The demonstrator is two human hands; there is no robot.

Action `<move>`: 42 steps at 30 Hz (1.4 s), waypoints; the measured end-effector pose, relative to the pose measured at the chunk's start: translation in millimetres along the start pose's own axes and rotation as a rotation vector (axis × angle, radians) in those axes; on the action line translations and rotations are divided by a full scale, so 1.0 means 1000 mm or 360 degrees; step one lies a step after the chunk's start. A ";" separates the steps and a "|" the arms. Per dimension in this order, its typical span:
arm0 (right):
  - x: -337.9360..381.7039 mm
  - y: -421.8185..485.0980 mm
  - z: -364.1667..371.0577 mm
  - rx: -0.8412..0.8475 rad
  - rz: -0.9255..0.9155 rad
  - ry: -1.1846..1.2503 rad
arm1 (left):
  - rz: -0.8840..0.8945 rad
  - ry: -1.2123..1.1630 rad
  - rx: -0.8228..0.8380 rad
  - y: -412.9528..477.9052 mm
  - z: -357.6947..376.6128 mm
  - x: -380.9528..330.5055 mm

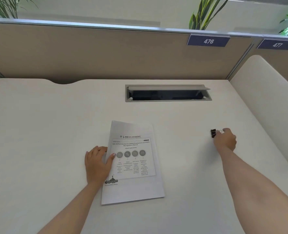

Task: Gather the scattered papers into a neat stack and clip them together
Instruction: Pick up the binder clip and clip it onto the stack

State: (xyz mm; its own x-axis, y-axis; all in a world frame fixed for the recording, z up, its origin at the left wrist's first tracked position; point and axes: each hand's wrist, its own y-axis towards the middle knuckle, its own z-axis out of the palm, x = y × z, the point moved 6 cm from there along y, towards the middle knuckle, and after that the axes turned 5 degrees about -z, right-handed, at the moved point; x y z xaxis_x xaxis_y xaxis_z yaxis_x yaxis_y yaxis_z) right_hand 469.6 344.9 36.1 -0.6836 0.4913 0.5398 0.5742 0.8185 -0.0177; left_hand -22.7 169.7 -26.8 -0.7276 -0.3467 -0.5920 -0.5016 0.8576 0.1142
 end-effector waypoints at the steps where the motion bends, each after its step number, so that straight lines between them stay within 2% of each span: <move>1: 0.001 0.001 0.000 -0.0013 0.0016 0.0037 | 0.0000 0.0002 -0.0002 0.000 0.000 0.000; 5: 0.002 0.004 -0.002 -0.0059 0.0125 0.0198 | 0.0008 0.0017 -0.0013 0.000 -0.001 -0.001; 12: 0.005 0.003 0.003 0.0048 0.0221 0.0323 | 0.0006 0.0001 -0.0019 -0.001 -0.003 -0.003; 20: 0.036 -0.008 0.018 0.0425 0.0265 0.0196 | -0.0014 0.0008 -0.0004 -0.002 -0.003 -0.004; 30: 0.092 -0.079 0.045 0.0756 0.0058 0.0734 | -0.0009 -0.0004 -0.0010 -0.002 -0.003 -0.004; 38: 0.123 -0.175 0.073 0.1060 -0.0136 0.0660 | -0.0016 -0.0013 -0.0004 -0.002 -0.003 -0.003; 42: 0.136 -0.217 0.083 0.1153 -0.0399 0.0573 | -0.0005 -0.0018 -0.0026 -0.003 -0.003 -0.003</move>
State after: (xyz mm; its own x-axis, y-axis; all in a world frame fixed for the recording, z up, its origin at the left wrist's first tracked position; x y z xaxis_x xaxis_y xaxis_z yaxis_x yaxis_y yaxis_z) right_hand 214.9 259.2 43.9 -0.4966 0.2457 0.8325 -0.0897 0.9394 -0.3308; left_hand -20.8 167.3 -23.2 -0.7206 -0.3453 -0.6012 -0.5116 0.8501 0.1250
